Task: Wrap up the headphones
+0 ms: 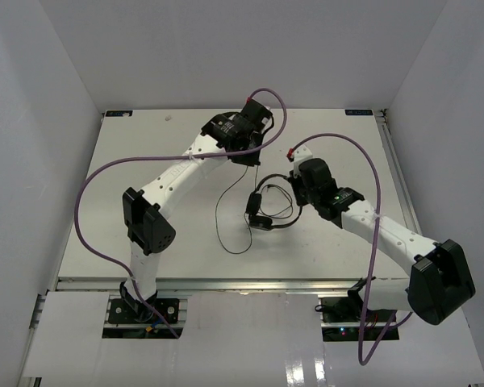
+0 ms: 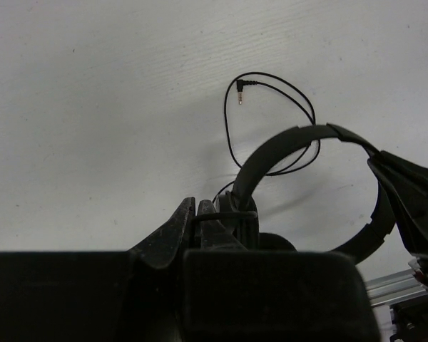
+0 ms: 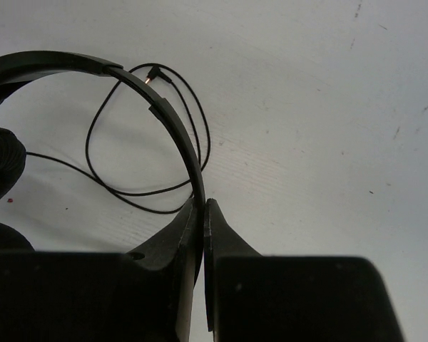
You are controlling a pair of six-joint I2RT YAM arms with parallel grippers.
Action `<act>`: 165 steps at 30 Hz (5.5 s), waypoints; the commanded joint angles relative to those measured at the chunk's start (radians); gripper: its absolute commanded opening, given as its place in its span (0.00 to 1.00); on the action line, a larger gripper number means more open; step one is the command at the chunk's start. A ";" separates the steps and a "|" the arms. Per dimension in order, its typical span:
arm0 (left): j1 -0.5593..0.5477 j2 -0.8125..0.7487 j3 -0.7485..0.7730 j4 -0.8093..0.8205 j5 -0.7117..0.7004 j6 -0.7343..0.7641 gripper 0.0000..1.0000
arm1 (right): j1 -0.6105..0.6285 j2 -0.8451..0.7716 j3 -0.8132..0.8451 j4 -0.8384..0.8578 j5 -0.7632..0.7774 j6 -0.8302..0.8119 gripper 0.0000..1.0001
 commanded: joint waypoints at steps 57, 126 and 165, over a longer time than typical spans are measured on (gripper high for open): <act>-0.290 -0.780 -1.198 1.048 0.112 0.014 0.70 | -0.312 -0.034 0.369 -0.066 -0.426 0.411 0.08; -0.310 -0.458 -1.798 2.302 0.424 -0.089 0.18 | -0.356 -0.098 0.279 -0.053 -0.655 0.412 0.08; 0.148 -0.907 -1.564 1.369 0.549 0.122 0.00 | -0.344 -0.222 0.203 -0.190 -0.854 -0.220 0.08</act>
